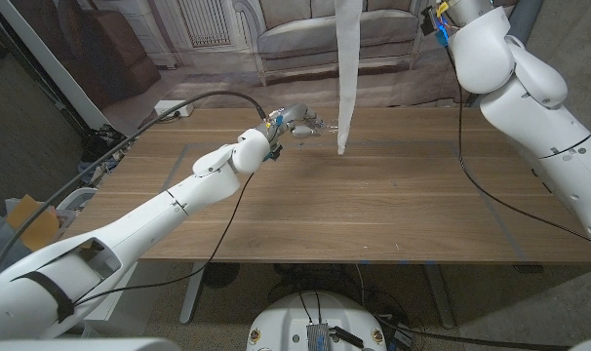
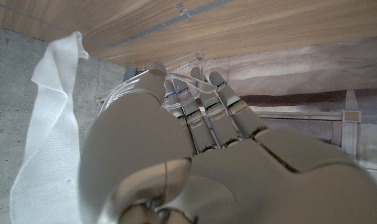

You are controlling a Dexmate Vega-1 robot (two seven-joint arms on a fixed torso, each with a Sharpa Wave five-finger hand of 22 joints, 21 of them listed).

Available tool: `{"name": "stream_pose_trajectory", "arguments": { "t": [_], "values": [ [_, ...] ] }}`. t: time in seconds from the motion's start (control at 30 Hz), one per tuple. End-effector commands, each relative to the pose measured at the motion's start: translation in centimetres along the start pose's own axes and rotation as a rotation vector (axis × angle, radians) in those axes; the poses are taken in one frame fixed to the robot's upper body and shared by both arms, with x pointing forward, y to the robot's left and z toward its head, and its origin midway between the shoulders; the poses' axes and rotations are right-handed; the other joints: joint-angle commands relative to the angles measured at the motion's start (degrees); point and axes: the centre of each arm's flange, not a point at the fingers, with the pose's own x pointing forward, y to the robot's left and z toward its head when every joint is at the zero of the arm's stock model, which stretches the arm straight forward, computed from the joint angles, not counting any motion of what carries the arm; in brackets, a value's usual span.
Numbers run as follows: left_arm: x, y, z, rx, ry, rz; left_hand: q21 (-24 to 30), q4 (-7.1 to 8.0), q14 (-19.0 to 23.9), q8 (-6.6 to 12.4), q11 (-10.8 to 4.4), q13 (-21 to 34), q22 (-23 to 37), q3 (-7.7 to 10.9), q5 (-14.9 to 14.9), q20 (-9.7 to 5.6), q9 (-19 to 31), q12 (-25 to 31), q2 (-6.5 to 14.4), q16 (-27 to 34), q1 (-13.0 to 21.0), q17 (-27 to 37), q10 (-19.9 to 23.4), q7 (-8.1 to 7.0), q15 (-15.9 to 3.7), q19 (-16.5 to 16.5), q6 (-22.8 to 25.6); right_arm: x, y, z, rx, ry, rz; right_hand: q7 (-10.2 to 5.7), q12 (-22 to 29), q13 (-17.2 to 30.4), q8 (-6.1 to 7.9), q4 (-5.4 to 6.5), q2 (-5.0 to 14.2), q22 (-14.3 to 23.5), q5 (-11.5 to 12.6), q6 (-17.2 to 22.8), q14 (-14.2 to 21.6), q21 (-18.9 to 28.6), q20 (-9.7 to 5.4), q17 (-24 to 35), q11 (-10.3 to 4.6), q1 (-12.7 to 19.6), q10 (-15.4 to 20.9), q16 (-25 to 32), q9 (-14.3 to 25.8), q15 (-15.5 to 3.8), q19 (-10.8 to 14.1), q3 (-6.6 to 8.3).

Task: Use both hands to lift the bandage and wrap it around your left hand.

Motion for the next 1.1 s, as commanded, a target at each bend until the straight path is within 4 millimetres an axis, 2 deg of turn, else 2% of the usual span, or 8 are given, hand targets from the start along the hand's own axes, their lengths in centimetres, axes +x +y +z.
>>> {"name": "stream_pose_trajectory", "arguments": {
  "t": [0.03,0.47,0.73,0.9,1.1],
  "values": [
    [1.5,-2.6,0.2,-0.019,-0.020,-0.045,-0.03,-0.04,-0.21,-0.26,-0.19,-0.03,0.06,0.47,0.10,-3.12,0.09,0.11,-0.14,0.25,-0.06,0.13,-0.16,-0.09,-4.78,-0.15,0.01,1.5,-0.4,1.1,0.021,-0.017,-0.003,0.03,-0.01,0.17,-0.13,-0.15,0.00,0.06,-0.01,0.37,0.09,-0.19,-8.60,0.13,-0.09,-0.64,0.67,-0.05,0.22,-7.21,0.58,-0.17],
    [1.3,-2.1,1.2,-0.010,-0.047,-0.030,-0.13,-0.03,-0.36,-0.30,-0.28,-0.07,0.07,0.57,0.10,-2.93,0.08,0.19,-0.16,0.29,-0.24,0.14,-0.10,-0.11,-4.69,-0.35,0.07,3.3,2.0,1.8,0.055,-0.052,0.054,0.00,-0.25,0.23,-0.19,-0.17,-0.02,0.08,-0.04,0.41,-0.01,-0.43,-8.60,0.08,-0.12,-0.70,0.75,-0.13,0.35,-7.18,0.83,-0.11],
    [0.0,-1.4,2.3,0.003,-0.078,-0.019,-0.17,-0.05,-0.30,-0.31,-0.43,-0.10,0.07,0.68,0.10,-2.89,0.07,0.24,-0.15,0.37,-0.32,0.13,-0.02,-0.21,-4.72,-0.41,0.14,4.6,3.6,1.8,0.040,-0.066,0.107,0.01,-0.33,0.31,-0.35,-0.18,-0.01,0.08,-0.01,0.50,0.10,-0.62,-8.60,0.11,-0.09,-0.73,0.82,-0.08,0.15,-7.23,0.89,-0.08],
    [-1.7,-1.6,3.5,0.027,-0.108,-0.005,-0.17,-0.08,-0.03,-0.30,-0.51,-0.11,0.07,0.73,0.10,-2.93,0.07,0.30,-0.17,0.47,-0.32,0.12,0.12,-0.08,-4.73,-0.39,0.21,5.1,3.9,1.5,0.035,-0.073,0.119,0.02,-0.41,0.30,-0.34,-0.15,0.00,0.08,0.00,0.55,0.11,-0.72,-8.62,0.09,-0.08,-0.79,0.86,-0.10,0.22,-7.20,0.93,-0.09],
    [-2.8,-1.6,3.2,0.016,-0.090,-0.005,-0.18,-0.12,0.14,-0.25,-0.51,-0.12,0.06,0.79,0.10,-3.00,0.07,0.31,-0.20,0.52,-0.34,0.11,0.16,-0.22,-5.01,-0.41,0.38,5.1,4.1,1.0,0.023,-0.067,0.132,0.01,-0.44,0.41,-0.38,-0.19,-0.07,0.09,0.01,0.66,0.10,-0.85,-8.62,0.09,-0.14,-0.78,0.92,-0.12,0.18,-7.18,1.03,-0.12]
  ]
}}
